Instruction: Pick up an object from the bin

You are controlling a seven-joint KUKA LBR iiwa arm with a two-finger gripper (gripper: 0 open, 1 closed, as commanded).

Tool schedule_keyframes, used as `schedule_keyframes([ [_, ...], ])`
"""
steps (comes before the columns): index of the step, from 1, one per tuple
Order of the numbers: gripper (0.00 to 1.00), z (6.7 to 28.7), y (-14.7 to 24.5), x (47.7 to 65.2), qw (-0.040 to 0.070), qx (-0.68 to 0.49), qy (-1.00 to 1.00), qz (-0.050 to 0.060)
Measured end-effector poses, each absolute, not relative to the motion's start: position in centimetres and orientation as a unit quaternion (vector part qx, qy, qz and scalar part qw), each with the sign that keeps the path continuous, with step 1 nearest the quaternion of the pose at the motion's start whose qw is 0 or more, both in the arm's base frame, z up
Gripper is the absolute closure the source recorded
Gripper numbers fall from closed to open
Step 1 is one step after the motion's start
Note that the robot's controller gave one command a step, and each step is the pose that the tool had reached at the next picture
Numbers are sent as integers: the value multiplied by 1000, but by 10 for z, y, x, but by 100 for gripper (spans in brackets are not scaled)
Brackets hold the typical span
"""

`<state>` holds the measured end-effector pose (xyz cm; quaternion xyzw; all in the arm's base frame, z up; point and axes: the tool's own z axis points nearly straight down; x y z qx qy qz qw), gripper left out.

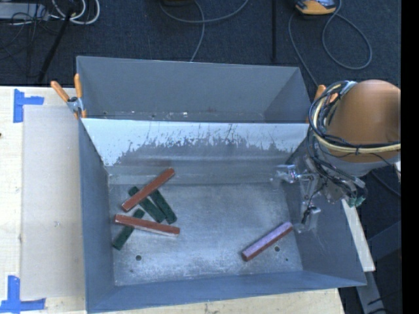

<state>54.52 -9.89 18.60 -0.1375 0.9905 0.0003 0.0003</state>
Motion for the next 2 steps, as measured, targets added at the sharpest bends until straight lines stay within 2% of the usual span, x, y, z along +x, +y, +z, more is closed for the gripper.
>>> schedule_keyframes([
  [1,0,102,-81,516,-2,-246,969,1],
  [2,0,70,-73,485,2,-404,915,0],
])
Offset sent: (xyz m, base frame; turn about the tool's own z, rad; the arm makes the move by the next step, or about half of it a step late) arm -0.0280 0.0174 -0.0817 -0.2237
